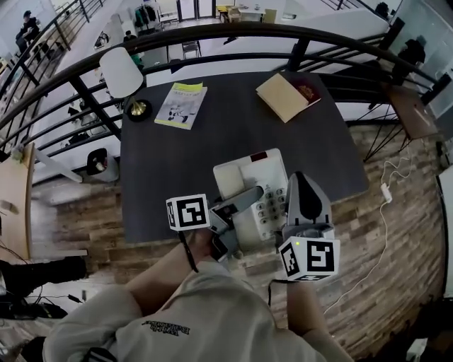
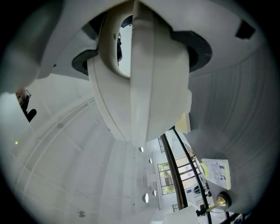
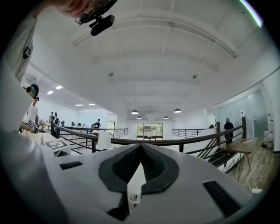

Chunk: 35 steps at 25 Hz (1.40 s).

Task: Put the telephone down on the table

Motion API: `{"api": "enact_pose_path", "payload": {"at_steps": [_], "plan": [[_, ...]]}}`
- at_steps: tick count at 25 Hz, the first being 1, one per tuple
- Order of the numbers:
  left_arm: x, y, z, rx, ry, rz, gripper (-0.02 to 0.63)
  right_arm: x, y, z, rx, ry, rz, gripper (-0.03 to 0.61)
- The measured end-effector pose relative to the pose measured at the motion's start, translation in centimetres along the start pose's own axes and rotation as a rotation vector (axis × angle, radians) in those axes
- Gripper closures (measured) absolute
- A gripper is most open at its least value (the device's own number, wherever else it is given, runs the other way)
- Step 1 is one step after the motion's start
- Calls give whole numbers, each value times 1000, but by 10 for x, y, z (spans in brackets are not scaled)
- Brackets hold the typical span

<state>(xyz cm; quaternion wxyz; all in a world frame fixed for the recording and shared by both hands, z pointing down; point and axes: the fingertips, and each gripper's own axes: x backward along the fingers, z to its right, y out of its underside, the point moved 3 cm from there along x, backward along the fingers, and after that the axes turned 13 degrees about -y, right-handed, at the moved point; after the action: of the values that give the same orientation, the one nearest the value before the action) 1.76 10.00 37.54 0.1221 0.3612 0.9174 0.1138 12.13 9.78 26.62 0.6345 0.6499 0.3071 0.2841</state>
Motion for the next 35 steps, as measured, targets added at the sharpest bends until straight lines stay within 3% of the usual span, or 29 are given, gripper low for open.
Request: {"api": "enact_pose_path", "payload": {"at_steps": [9,18,29,35], "plan": [[-41,-92,-36,56,-43,-6,137,-108,9,41,-25,-27,-63,577],[-63,-170,-39,73,-45,-9,137,-195,0,60,-35,-51,-97,577],[-74,-162,-67,90,-118,29,137,-203,39,74,-70,-134,-121,577],[-94,-174,-82,121,-151,56,137,-224,55,93,-86,-178,-146,577]]}}
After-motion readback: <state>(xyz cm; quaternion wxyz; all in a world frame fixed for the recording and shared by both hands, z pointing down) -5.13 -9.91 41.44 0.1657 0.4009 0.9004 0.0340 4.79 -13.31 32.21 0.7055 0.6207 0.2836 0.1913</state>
